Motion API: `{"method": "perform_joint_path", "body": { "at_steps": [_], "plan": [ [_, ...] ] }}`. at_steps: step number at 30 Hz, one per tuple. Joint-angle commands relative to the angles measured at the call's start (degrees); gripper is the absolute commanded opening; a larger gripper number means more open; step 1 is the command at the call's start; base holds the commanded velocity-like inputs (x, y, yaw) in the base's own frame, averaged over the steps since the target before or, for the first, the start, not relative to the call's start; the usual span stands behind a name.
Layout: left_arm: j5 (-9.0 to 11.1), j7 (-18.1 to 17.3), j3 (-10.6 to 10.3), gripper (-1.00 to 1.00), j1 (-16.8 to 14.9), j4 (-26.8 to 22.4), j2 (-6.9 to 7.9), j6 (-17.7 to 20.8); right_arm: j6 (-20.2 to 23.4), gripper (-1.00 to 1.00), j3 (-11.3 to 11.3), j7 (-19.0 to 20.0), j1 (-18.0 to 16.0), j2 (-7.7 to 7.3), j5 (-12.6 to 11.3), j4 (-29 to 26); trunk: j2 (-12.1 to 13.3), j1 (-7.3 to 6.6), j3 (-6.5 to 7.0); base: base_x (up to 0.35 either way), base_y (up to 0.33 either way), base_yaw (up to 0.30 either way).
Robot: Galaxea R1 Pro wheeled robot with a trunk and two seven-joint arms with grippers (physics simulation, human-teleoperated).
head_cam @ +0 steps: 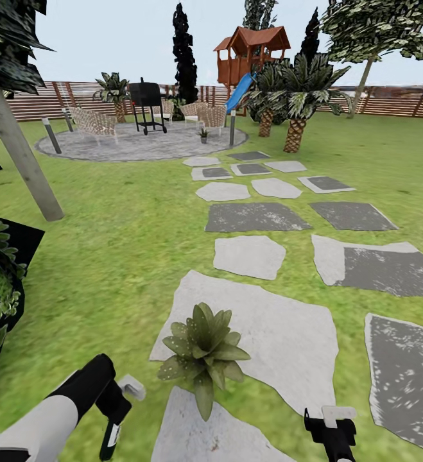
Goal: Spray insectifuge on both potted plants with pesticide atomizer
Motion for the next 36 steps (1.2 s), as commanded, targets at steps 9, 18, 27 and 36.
{"method": "perform_joint_path", "body": {
  "at_steps": [9,18,27,36],
  "plan": [
    [7.3,5.8,1.3,-1.0,0.8,-0.1,-0.28,0.0,0.0,1.0,0.5,-0.5,0.0,-0.01,0.1,0.0,0.0,-0.01,-0.05,0.0,0.0,0.001],
    [9.9,7.8,4.2,-1.0,2.1,-0.7,-0.1,-1.9,0.0,1.0,0.5,-0.6,0.0,-0.12,0.0,0.0,0.0,-0.01,-0.05,0.0,-0.066,0.161],
    [10.0,7.9,6.2,-1.0,2.1,-1.1,-0.18,-2.2,0.0,1.0,0.4,-0.7,0.0,-0.53,0.0,0.0,0.0,-0.01,-0.05,0.0,-0.262,0.005],
    [10.0,7.9,6.3,-1.0,2.1,-1.1,-0.18,-2.2,0.0,1.0,0.5,-0.6,0.0,-0.23,0.0,0.0,0.0,-0.01,-0.05,-0.042,-0.258,0.045]
  ]
}}
